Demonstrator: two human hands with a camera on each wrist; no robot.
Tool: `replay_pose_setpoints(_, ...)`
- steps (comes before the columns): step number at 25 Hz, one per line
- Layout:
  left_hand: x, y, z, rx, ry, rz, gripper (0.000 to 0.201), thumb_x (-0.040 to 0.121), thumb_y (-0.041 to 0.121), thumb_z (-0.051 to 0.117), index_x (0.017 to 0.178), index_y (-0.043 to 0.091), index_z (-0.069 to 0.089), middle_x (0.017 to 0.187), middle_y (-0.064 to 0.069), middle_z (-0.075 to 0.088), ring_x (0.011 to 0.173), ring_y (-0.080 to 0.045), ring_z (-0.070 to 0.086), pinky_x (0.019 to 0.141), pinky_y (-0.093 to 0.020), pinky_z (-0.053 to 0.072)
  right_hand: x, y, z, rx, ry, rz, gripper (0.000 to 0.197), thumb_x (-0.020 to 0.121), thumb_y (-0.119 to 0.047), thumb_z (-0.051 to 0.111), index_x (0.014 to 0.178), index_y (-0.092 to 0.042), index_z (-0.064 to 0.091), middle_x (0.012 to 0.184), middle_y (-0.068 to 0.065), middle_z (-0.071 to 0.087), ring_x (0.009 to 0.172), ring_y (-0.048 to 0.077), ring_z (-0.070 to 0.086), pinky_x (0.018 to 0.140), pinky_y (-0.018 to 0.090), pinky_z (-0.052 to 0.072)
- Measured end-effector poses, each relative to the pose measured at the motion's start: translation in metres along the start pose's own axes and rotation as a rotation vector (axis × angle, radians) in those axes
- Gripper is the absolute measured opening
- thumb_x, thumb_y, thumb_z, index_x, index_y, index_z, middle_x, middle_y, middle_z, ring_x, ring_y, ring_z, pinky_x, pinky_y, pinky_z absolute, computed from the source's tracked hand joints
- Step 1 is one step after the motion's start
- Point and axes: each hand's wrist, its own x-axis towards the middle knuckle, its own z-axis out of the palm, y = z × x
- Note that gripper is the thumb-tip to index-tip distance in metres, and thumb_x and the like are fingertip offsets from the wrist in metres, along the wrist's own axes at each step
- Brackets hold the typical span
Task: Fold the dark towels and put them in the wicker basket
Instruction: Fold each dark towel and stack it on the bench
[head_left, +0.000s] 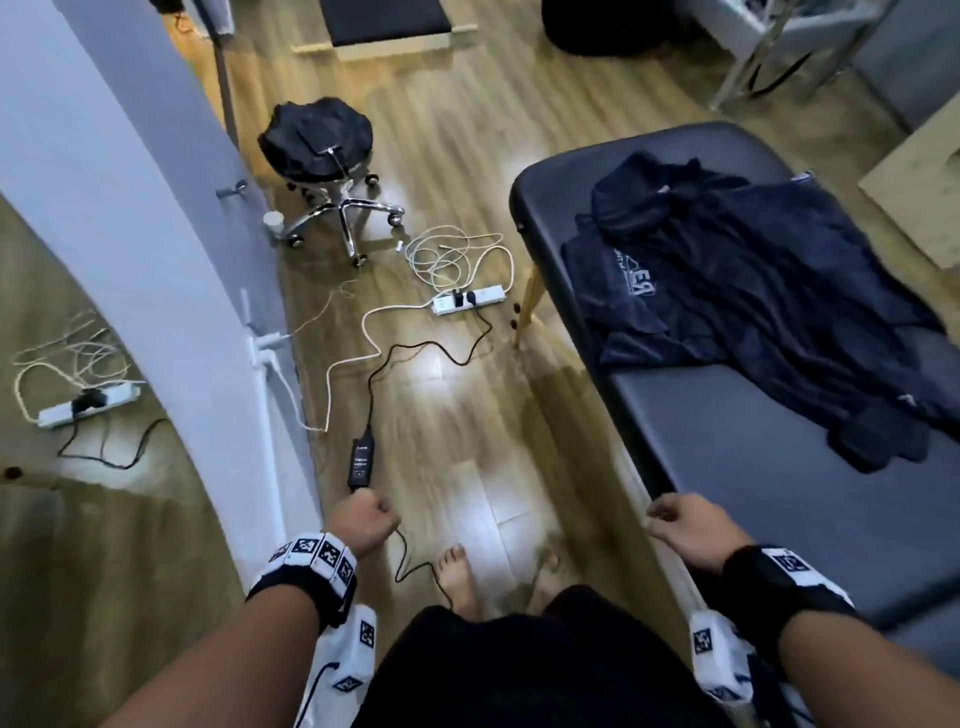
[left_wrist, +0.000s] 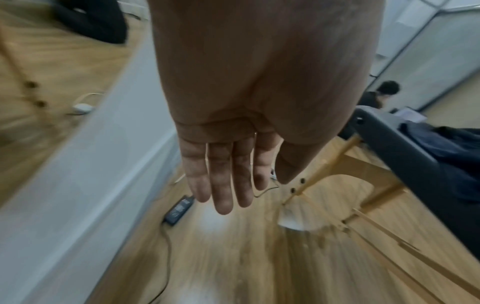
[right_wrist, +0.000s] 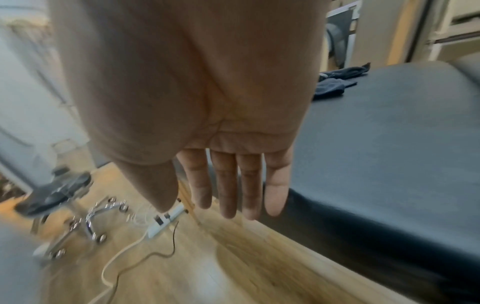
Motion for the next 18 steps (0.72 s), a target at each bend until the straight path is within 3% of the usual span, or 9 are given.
replay_pose_setpoints(3,0.036,0.056,-0.024,0.126,-0.012,0.110,0.025,0.083,0.016,0.063,0.061,0.013,0.053,0.060,-0.007,0.056,0.058,-0.023,0.055,0.058,-0.034,0.047,0.013,-0.015,-0.020,0.167,0.069,0.041,0.019,0.092,-0.036,0.068,0.108,-0.026,0.071,0.107,-0.006,0.068,0.106,0.016,0.062,0.093,0.028,0.045)
replay_pose_setpoints(6,0.075,0.124,-0.034,0.253,-0.045,0.212,0.026,0.082,0.017,0.062,0.059,0.014,0.050,0.055,-0.003,0.054,0.058,-0.024,0.054,0.061,-0.035,0.048,0.030,-0.012,-0.042,0.328,0.173,0.052,0.015,0.090,-0.034,0.070,0.102,-0.026,0.073,0.103,-0.006,0.072,0.102,0.014,0.065,0.089,0.026,0.045)
replay_pose_setpoints(9,0.097,0.211,-0.038,0.354,-0.054,0.359,0.015,0.082,0.020,0.060,0.070,0.010,0.059,0.068,-0.009,0.066,0.063,-0.024,0.059,0.067,-0.038,0.053,0.047,0.003,-0.074,0.414,0.297,0.080,0.011,0.090,-0.031,0.071,0.099,-0.026,0.074,0.099,-0.008,0.073,0.099,0.013,0.067,0.082,0.021,0.042)
replay_pose_setpoints(12,0.106,0.287,-0.034,0.453,-0.024,0.475,0.012,0.085,0.023,0.061,0.084,0.012,0.065,0.082,-0.005,0.071,0.077,-0.021,0.064,0.074,-0.030,0.050,0.064,0.021,-0.110,0.480,0.408,0.129,0.011,0.087,-0.028,0.073,0.096,-0.023,0.075,0.096,-0.005,0.076,0.098,0.017,0.069,0.084,0.024,0.048)
replay_pose_setpoints(14,0.110,0.337,-0.028,0.525,-0.026,0.565,0.012,0.086,0.026,0.060,0.085,0.015,0.065,0.084,-0.002,0.071,0.083,-0.020,0.065,0.075,-0.028,0.049,0.080,0.038,-0.134,0.512,0.464,0.182,0.012,0.084,-0.027,0.075,0.094,-0.021,0.075,0.094,-0.003,0.076,0.099,0.020,0.069,0.088,0.027,0.051)
replay_pose_setpoints(18,0.114,0.413,-0.014,0.629,-0.042,0.735,0.009,0.088,0.028,0.058,0.085,0.020,0.062,0.081,0.009,0.066,0.079,-0.012,0.059,0.070,-0.022,0.038,0.119,0.069,-0.177,0.399,0.543,0.238,0.031,0.081,-0.029,0.074,0.111,-0.018,0.072,0.119,0.007,0.066,0.115,0.028,0.062,0.098,0.030,0.047)
